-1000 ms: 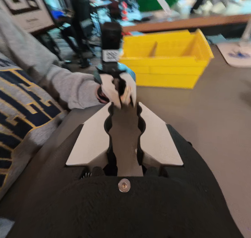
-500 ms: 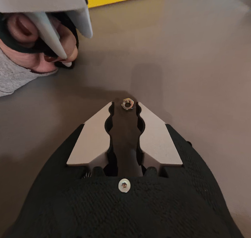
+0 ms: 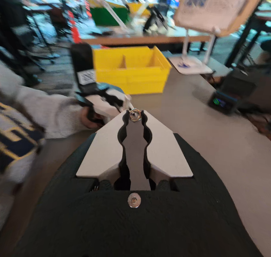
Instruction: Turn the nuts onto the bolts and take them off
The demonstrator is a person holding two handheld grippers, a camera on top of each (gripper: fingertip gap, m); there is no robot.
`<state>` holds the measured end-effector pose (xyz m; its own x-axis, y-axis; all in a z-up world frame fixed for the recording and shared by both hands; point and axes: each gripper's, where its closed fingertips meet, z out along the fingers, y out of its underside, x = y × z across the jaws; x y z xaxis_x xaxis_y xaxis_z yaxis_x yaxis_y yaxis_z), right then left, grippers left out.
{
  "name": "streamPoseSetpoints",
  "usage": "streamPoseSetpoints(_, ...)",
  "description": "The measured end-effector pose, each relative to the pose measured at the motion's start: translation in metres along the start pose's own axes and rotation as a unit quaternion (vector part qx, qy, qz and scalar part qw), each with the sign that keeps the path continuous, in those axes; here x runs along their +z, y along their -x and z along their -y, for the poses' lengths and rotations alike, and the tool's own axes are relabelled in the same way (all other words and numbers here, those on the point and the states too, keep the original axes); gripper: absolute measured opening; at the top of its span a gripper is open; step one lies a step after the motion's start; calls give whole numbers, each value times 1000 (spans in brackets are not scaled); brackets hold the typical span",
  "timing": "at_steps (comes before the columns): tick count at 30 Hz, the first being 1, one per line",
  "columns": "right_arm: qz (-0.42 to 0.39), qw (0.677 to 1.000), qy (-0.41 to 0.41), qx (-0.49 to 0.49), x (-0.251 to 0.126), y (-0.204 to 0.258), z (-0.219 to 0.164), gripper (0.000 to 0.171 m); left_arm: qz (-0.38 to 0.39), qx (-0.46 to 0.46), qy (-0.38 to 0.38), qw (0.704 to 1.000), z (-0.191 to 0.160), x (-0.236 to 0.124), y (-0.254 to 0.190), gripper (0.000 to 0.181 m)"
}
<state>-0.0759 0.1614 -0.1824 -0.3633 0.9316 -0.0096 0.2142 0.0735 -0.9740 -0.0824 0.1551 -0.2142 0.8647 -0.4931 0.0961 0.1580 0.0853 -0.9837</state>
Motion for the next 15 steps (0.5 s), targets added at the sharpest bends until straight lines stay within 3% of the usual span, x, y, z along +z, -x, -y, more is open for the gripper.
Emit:
streamPoseSetpoints(1,30,1000,-6,-9,-4,11,11,15,-20,-14,-6,1000,1,2,-6,16)
streamPoseSetpoints(7,98,989,88,-62,-8,34,18,16,-114,-21,3,993,-2,11,-40,16)
streamPoseSetpoints(15,131,972,177,-76,-4,36,4,16,-138,-26,4,990,-3,9,-45,16)
